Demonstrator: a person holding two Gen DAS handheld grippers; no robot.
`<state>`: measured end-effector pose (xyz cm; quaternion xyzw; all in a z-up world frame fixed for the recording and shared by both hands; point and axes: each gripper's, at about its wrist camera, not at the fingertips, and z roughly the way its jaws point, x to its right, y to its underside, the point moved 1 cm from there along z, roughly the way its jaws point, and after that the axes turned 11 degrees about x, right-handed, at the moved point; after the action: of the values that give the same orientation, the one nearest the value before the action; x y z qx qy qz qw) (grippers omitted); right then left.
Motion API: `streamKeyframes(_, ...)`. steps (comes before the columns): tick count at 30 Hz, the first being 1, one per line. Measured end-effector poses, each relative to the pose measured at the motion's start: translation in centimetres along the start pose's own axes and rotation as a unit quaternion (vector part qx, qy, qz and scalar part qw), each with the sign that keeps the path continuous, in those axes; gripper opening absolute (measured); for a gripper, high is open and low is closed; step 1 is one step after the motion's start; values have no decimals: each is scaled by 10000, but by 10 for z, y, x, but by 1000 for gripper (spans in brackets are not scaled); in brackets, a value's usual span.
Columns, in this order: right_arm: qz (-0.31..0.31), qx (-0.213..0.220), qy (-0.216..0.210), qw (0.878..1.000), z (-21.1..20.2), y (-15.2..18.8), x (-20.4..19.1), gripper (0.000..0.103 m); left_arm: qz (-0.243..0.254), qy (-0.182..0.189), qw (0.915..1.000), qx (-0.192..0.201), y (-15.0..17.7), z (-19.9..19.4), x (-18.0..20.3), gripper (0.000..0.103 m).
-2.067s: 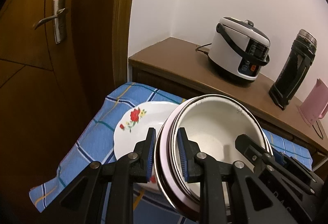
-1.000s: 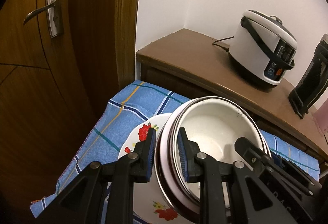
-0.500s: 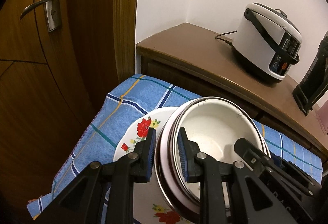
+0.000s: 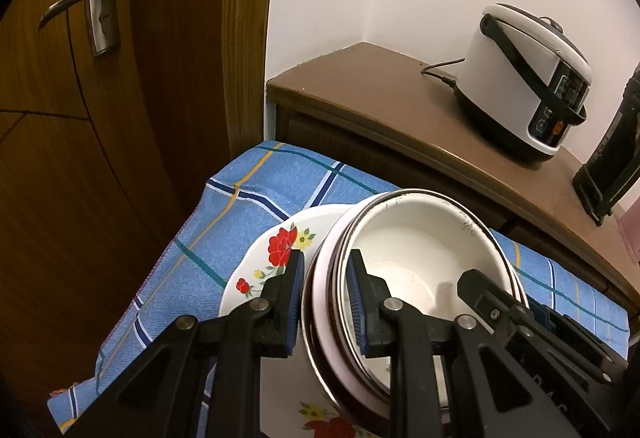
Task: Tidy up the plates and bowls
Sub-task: 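Lower the bowl stack with both grippers onto the rose-patterned plates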
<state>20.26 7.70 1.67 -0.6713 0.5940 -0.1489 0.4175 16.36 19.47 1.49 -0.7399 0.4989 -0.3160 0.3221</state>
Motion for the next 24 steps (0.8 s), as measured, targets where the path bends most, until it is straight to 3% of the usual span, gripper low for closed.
streamKeyframes(14, -35, -6, -65, 10000, 6, 0, 1, 28, 74, -55, 9999, 71, 2, 2, 1, 24)
streamKeyframes(24, -280, 233, -28, 9993, 1, 5, -3, 28, 231, 28, 9995, 215, 8, -1, 0, 28)
